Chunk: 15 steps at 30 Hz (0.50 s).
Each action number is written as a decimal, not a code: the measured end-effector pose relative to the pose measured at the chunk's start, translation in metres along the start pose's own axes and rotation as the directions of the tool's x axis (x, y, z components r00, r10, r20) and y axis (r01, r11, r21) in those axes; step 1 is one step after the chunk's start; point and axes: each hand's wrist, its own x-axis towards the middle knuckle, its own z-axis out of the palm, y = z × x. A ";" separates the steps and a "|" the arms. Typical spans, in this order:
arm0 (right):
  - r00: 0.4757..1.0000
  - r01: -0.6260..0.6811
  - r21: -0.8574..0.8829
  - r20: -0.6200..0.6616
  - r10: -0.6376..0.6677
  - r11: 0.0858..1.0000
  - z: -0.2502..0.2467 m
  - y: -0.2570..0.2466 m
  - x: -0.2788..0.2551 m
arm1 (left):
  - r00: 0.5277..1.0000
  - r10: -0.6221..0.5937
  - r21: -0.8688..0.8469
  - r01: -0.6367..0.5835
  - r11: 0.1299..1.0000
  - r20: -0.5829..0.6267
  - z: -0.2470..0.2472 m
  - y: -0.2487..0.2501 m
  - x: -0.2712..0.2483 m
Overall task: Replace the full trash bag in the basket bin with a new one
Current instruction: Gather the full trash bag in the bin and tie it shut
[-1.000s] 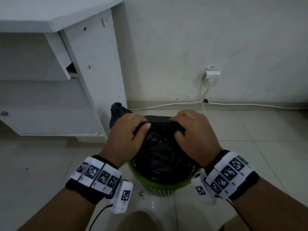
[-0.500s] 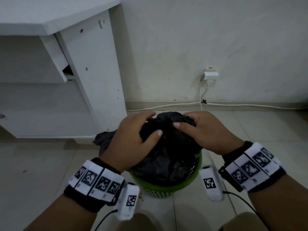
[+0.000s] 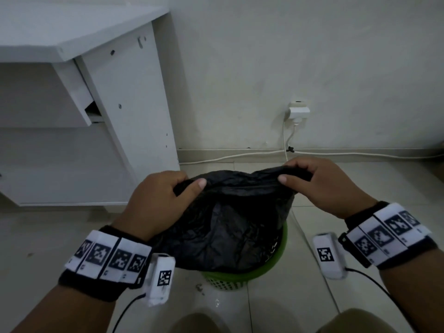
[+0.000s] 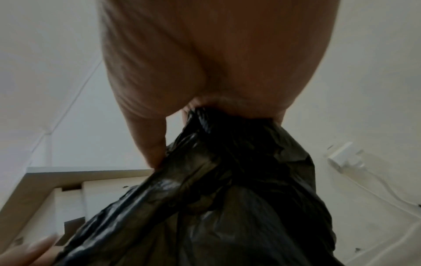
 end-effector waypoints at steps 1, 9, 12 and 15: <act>0.998 0.031 -0.004 -0.051 -0.031 1.000 0.002 -0.002 0.001 | 1.000 0.019 0.079 -0.020 0.997 0.008 -0.001 0.003 0.001; 0.885 0.404 -0.125 -0.196 -0.422 0.906 0.012 -0.047 -0.001 | 0.996 0.077 -0.252 -0.063 0.966 0.046 0.014 0.074 0.005; 0.894 0.391 -0.176 -0.164 -0.418 0.904 0.007 -0.042 0.001 | 0.996 0.074 -0.322 -0.086 0.943 -0.048 0.017 0.082 0.006; 0.910 0.316 -0.238 -0.197 -0.364 0.918 -0.003 -0.022 0.001 | 0.996 0.012 -0.334 -0.040 0.942 -0.085 0.017 0.072 0.004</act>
